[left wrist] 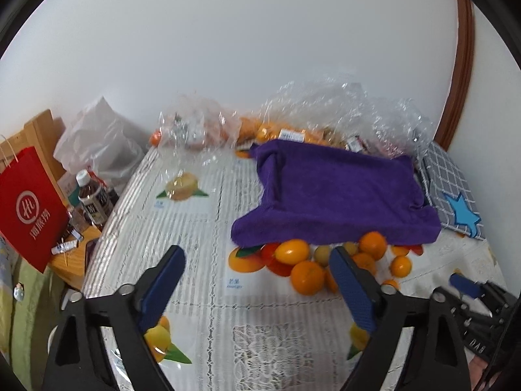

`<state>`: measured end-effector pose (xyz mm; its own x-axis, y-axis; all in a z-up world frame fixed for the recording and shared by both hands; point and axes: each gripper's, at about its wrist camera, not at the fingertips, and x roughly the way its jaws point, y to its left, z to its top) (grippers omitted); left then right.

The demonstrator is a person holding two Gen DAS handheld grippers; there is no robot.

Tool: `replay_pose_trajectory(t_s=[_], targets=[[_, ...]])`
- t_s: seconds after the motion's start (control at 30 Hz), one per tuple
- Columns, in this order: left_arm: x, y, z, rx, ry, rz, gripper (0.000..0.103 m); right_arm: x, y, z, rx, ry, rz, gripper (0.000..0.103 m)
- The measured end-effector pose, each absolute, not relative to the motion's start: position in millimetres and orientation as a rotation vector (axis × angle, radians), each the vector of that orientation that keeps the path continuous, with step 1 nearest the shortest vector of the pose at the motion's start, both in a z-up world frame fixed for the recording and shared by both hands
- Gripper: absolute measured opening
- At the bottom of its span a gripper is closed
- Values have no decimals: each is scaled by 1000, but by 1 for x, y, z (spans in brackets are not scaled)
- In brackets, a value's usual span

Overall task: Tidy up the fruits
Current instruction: 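Grasp the small red fruit with the right tool while the left tool grasps a large orange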

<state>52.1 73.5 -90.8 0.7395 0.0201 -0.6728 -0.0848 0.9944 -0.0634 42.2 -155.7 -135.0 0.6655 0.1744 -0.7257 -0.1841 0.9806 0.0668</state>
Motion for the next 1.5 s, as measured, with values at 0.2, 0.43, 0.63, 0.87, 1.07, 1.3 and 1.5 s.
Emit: replay_pose_trajectory(t_s=[0.2,0.43,0.63,0.87,1.07,1.3,1.5], targets=[[59,82,-114,-98,782,37,84,52,-139,-172,-20,895,263,35],[67,85,-131,-108,816,31,74,58,-128,-187,-28,929,306,34],[72,86,-142,-143,840,-15,52,63,-126,-192,-65,922,301,24],[77,74,-153,-150,850,-96,52,61,-146,-190,-28,905,270,24],[88,55,-163,-132,876,-151,52,61,-176,-188,-2,888,195,24],[94,39,-177,-90,914,-171,53,60,-190,-193,6,892,173,24],[101,34,-180,-94,905,-143,54,61,-190,-193,2,889,173,24]])
